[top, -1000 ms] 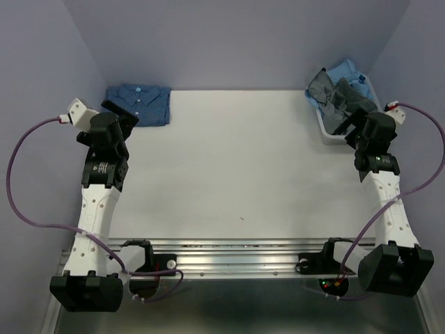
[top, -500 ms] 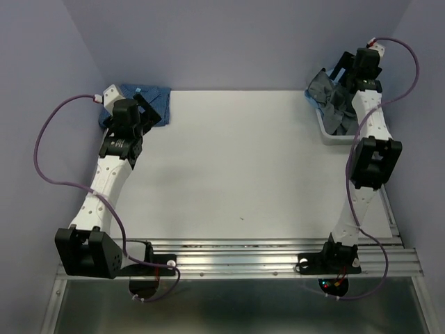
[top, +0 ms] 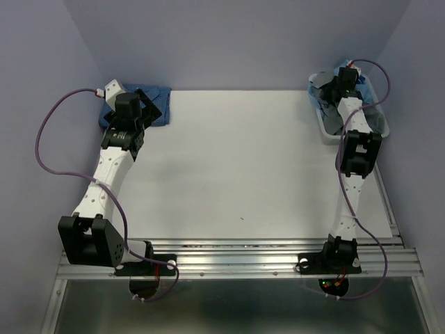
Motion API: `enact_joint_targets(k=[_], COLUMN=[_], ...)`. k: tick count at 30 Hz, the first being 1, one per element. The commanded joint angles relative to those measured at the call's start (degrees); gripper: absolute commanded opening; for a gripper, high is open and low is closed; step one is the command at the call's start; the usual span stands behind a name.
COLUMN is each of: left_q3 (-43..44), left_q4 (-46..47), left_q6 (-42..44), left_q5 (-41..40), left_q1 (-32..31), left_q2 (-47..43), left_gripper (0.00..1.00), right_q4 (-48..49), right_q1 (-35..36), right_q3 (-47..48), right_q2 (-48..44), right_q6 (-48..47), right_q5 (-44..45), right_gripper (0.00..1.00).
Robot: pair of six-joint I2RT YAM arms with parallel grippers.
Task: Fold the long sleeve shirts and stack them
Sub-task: Grab the shirt from the pile, then move the shirt to the center of the board
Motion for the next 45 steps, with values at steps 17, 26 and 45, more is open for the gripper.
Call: enact_joint_targets(k=[17,26,45], left_q3=[0.67,-1.09,-5.48], left_q4=[4.12,7.63,-3.43], left_q6=[-0.07,1.08,-1.47], left_q5=[0.18,3.26,-4.99], left_q1=[-0.79,-0.88,-0.79], left_q2=[-2.95,-6.02,-22.72], left_gripper=[0.99,0.99,0.99], right_q4=[11.06,18.7,37.52], right_q1=[-0.3,3.82,26.42], right_q3=[-1.38,1.7,-22.16], right_q2=[-25.99,-35.84,-47.52], right_q6=[-7.87,-0.23,4.63], right_q5=[6.23,-18.63,-41.73], right_gripper=[0.01,0.01,0.12])
